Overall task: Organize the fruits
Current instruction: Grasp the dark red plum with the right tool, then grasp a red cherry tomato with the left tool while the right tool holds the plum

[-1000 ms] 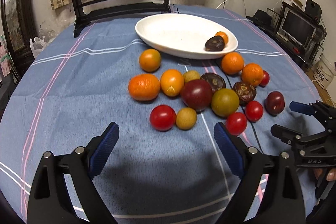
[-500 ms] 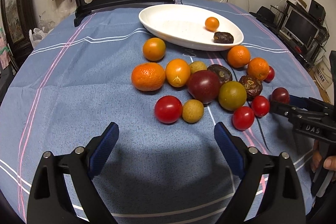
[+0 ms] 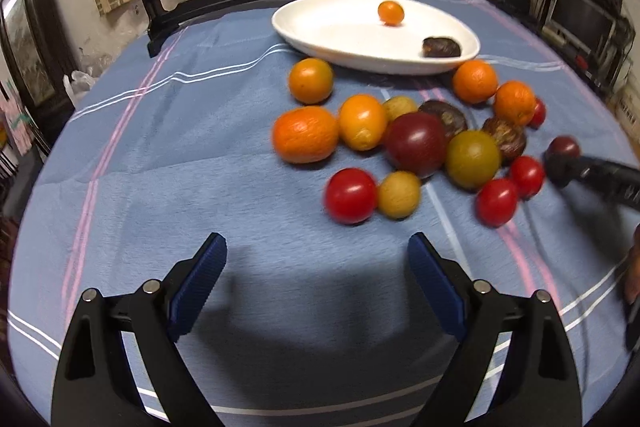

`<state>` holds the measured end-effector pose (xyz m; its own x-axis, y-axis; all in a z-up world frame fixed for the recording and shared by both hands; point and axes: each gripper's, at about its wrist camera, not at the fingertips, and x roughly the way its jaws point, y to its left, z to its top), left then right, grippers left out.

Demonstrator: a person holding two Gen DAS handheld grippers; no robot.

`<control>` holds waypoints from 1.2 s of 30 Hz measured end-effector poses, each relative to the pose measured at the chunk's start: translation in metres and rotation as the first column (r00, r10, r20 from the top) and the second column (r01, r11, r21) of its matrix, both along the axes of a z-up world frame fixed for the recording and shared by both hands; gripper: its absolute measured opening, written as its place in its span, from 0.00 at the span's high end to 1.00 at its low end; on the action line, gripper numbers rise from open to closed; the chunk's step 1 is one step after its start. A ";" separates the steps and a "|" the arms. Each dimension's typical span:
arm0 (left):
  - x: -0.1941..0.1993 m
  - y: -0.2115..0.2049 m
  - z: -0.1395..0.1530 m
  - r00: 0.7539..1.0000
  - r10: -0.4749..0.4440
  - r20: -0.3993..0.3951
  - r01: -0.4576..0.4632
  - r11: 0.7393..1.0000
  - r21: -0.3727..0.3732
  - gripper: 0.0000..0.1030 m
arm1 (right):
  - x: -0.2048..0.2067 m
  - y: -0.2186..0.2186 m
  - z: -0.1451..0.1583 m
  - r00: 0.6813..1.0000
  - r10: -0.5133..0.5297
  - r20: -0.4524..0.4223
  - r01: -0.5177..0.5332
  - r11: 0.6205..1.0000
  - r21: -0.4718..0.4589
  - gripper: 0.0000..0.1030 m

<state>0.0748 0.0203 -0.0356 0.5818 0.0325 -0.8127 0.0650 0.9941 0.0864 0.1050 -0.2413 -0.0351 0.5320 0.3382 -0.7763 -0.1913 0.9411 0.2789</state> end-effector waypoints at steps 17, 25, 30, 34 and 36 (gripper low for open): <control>0.035 -0.012 -0.005 0.994 -0.109 -0.021 0.108 0.994 -0.032 0.61 | -0.003 0.002 -0.001 1.000 0.026 0.000 -0.026 1.000 0.018 0.62; 0.043 -0.011 -0.007 0.995 -0.104 -0.011 0.103 0.992 -0.073 0.62 | -0.003 0.002 -0.001 1.000 0.028 -0.001 -0.028 0.999 0.020 0.62; 0.045 -0.006 -0.007 0.998 -0.068 -0.006 0.067 0.996 -0.051 0.47 | -0.003 0.002 -0.001 1.000 0.028 -0.002 -0.028 0.999 0.020 0.62; 0.047 -0.008 -0.007 0.997 -0.078 -0.003 0.078 0.995 -0.069 0.67 | -0.004 0.001 -0.001 1.000 0.028 -0.002 -0.028 0.999 0.020 0.61; 0.047 -0.012 -0.006 0.996 -0.085 -0.002 0.085 0.993 -0.078 0.73 | -0.004 0.001 -0.001 1.000 0.028 -0.002 -0.028 0.999 0.021 0.61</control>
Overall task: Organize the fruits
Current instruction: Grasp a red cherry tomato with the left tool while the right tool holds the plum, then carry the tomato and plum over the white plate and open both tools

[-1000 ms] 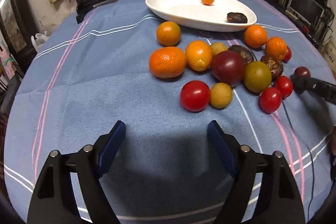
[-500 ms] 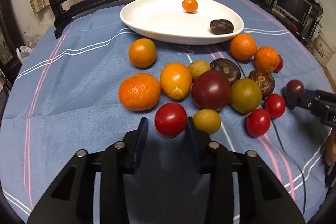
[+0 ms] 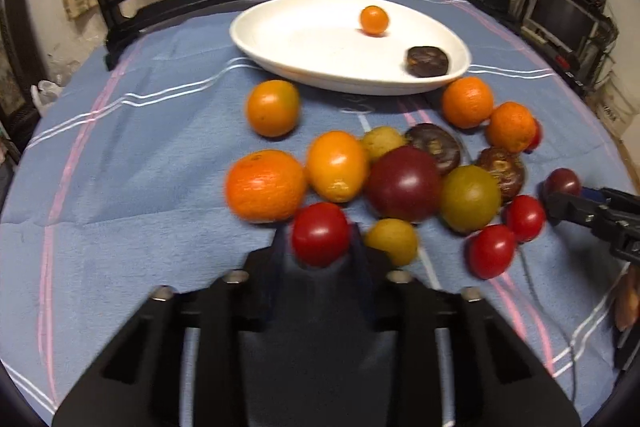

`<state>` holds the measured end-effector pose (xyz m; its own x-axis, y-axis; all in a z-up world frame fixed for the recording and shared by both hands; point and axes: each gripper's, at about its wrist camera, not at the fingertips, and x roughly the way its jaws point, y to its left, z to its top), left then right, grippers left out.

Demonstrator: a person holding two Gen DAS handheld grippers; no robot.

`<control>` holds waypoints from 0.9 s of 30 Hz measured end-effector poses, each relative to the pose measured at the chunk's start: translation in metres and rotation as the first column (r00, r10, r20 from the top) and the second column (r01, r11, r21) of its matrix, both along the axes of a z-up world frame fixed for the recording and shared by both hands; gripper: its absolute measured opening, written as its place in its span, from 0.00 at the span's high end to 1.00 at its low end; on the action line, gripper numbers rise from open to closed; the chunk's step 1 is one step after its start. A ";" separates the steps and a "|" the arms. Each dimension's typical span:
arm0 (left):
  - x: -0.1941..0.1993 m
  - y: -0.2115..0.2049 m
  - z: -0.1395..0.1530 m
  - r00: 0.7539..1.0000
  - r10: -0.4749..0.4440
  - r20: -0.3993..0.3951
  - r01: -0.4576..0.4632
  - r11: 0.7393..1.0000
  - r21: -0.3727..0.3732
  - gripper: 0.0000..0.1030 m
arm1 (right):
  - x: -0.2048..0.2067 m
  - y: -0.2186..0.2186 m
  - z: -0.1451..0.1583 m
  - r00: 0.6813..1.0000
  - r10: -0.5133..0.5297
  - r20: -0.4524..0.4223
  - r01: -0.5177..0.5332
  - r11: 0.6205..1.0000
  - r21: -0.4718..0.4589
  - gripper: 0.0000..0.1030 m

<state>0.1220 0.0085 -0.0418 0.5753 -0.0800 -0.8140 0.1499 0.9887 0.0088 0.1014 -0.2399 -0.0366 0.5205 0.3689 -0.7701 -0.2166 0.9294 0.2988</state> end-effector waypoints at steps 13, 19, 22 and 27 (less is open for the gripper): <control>-0.032 -0.008 0.042 0.994 -0.058 0.094 0.061 0.998 -0.024 0.73 | -0.008 0.007 0.015 0.998 0.033 0.044 -0.034 0.999 0.035 0.62; -0.012 -0.019 0.070 0.987 -0.081 0.142 0.084 0.996 -0.019 0.73 | 0.005 0.014 0.043 0.996 0.073 0.047 -0.078 0.989 0.123 0.62; 0.005 -0.024 0.079 0.984 -0.079 0.159 0.085 0.996 -0.030 0.73 | 0.016 0.030 0.066 0.990 0.091 0.105 -0.100 0.991 0.090 0.62; 0.054 -0.027 0.081 0.986 -0.020 0.164 0.022 1.000 -0.010 0.73 | 0.050 0.064 0.079 0.986 0.118 0.119 -0.123 0.991 0.042 0.62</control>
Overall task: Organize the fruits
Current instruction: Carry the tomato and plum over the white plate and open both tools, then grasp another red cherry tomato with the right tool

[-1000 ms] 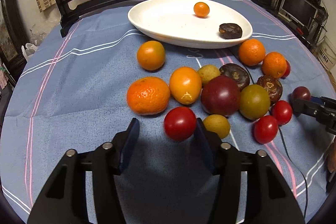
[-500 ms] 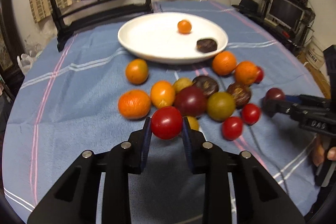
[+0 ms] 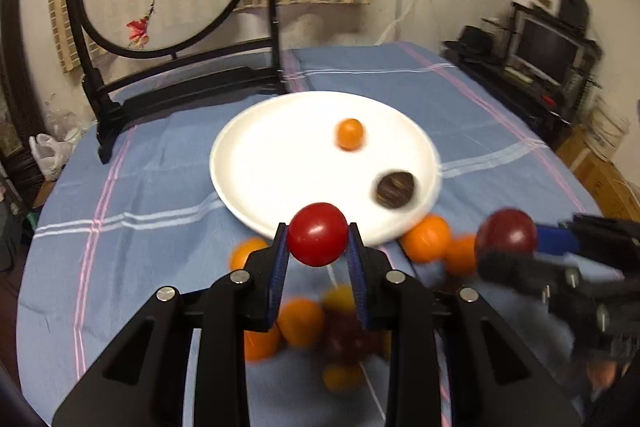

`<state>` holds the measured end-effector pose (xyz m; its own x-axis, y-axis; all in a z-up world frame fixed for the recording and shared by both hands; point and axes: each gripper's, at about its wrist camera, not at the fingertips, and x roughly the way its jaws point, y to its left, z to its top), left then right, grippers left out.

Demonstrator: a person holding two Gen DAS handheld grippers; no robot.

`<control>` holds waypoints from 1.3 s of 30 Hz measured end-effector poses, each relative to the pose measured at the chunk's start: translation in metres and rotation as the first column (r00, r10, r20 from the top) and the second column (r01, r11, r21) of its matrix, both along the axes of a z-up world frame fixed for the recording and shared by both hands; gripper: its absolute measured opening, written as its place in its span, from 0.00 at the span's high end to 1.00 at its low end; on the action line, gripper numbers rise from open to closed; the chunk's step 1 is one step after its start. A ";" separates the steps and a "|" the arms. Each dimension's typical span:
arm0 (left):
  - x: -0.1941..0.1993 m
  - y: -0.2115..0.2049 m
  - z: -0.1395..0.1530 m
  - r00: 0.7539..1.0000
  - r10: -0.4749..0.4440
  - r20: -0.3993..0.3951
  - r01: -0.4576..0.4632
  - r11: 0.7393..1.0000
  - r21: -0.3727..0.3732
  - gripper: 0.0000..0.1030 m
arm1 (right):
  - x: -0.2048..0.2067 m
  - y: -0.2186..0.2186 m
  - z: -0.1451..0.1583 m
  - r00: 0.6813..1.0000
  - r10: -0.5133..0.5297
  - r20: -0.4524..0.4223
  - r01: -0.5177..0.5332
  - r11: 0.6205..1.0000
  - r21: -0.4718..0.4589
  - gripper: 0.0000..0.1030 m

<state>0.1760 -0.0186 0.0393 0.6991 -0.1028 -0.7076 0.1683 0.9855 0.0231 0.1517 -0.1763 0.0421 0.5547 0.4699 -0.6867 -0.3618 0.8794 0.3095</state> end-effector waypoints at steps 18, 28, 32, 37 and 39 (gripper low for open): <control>0.090 0.021 -0.047 0.977 0.142 -0.159 -0.153 0.986 -0.064 0.61 | 0.077 0.026 -0.040 0.994 -0.049 -0.102 0.042 0.997 -0.064 0.59; 0.031 0.023 -0.019 0.988 0.153 -0.016 -0.154 0.985 -0.074 0.25 | 0.050 0.001 -0.030 0.995 -0.036 -0.098 0.042 0.997 0.063 0.50; 0.004 0.029 -0.020 0.989 0.148 -0.023 -0.150 0.985 -0.086 0.20 | 0.023 -0.015 -0.034 0.995 -0.068 -0.075 0.074 0.994 0.084 0.37; -0.034 0.038 -0.032 0.991 0.136 0.006 -0.135 0.989 -0.065 0.13 | -0.006 -0.011 -0.044 0.999 0.012 -0.052 -0.013 1.000 -0.016 0.32; -0.040 0.043 -0.042 0.991 0.133 0.005 -0.133 0.990 -0.039 0.13 | -0.016 -0.015 -0.043 0.999 0.008 -0.035 -0.009 0.999 -0.036 0.28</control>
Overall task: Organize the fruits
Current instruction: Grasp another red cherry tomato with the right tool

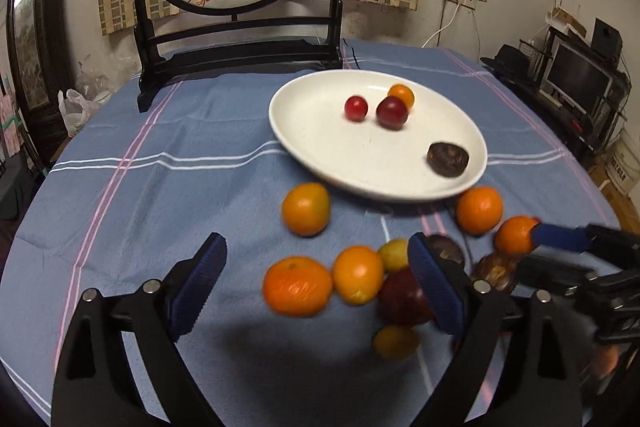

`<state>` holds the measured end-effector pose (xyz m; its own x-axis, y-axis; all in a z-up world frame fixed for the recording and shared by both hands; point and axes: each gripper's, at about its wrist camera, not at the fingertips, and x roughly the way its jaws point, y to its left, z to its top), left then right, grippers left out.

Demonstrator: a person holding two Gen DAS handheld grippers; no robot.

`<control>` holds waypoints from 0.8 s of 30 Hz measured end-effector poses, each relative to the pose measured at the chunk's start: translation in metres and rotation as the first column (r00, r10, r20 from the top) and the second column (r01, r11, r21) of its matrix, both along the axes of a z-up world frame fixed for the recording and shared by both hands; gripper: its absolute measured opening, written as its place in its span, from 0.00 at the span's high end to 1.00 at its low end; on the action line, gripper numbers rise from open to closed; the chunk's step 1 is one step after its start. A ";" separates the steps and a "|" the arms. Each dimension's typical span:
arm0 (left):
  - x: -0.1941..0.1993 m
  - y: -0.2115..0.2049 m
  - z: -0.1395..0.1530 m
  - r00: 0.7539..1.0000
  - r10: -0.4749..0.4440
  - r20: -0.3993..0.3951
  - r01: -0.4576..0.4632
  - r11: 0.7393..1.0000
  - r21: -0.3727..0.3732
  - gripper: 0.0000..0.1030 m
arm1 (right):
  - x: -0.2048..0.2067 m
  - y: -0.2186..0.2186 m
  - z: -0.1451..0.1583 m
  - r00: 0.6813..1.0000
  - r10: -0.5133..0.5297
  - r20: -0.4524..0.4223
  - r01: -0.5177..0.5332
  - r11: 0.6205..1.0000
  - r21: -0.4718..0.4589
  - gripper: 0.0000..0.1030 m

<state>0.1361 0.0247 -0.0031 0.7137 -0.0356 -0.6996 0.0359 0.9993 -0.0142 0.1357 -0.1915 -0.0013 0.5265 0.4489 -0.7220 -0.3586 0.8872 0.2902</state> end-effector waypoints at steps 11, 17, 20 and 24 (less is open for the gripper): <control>0.001 0.011 -0.007 0.998 0.028 -0.063 -0.030 0.999 -0.039 0.13 | -0.022 -0.014 -0.013 0.999 0.031 -0.015 -0.031 1.000 0.000 0.28; 0.003 0.013 -0.009 0.996 0.033 -0.082 -0.036 0.998 -0.044 0.13 | -0.030 0.005 -0.018 0.994 0.102 -0.035 -0.104 0.990 -0.091 0.37; 0.005 0.012 -0.012 0.995 0.024 -0.095 -0.028 0.999 -0.040 0.13 | -0.031 0.014 -0.030 0.991 0.109 -0.077 -0.121 0.977 -0.176 0.51; 0.005 0.008 -0.014 0.995 0.008 -0.103 -0.012 0.999 -0.040 0.13 | -0.031 0.015 -0.031 0.992 0.101 -0.070 -0.112 0.977 -0.180 0.54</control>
<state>0.1414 0.0324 -0.0166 0.6382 -0.0585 -0.7676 0.0220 0.9981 -0.0578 0.1049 -0.1766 -0.0327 0.4355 0.3572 -0.8263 -0.4405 0.8851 0.1504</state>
